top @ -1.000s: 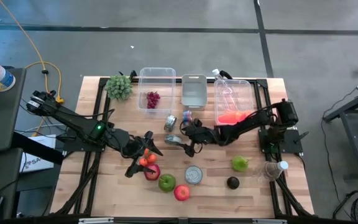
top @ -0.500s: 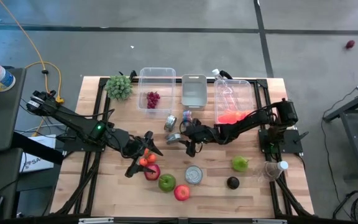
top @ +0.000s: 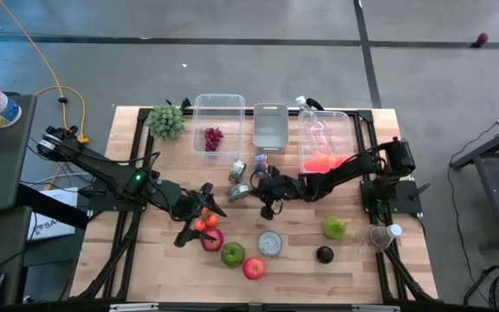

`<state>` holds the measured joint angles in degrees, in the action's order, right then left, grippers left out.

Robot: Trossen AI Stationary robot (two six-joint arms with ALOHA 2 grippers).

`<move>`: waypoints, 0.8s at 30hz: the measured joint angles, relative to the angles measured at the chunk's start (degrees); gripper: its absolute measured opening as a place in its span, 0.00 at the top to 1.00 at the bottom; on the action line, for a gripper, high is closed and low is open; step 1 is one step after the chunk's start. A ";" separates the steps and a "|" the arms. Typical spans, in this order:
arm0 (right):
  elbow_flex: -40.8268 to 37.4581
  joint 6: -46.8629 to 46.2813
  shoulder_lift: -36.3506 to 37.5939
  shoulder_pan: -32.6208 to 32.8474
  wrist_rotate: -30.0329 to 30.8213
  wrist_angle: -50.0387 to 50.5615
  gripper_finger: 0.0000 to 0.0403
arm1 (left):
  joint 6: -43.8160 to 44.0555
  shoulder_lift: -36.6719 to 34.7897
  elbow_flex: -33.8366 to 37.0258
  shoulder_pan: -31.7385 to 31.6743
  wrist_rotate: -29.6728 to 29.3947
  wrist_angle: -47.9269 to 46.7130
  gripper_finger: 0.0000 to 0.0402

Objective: Pick & Place Food Item
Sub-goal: Put the bottom green tuna can into the white bin

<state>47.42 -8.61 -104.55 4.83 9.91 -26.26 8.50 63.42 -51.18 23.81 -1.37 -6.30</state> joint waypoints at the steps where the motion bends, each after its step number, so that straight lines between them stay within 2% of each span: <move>1: 0.00 0.08 0.00 0.18 -0.02 0.00 0.95 | 0.04 0.00 0.00 0.00 0.00 -0.19 0.18; 4: 0.00 2.10 0.04 1.28 0.17 0.58 0.92 | 2.15 0.00 0.00 0.00 0.02 -1.89 0.18; 7: -0.02 5.71 0.95 3.32 2.85 2.91 0.88 | 4.03 0.13 0.00 -0.13 0.00 -4.40 0.18; 17: -0.07 8.55 3.51 9.73 18.69 3.75 0.63 | 5.37 0.13 0.00 -0.46 0.00 -5.21 0.18; 24: 0.01 8.17 5.53 11.11 18.76 5.34 0.46 | 5.52 0.13 0.00 -0.46 -1.03 -4.41 0.18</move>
<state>47.43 -0.45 -99.02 15.93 28.67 -20.92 14.02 63.55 -51.18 23.35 -2.39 -10.71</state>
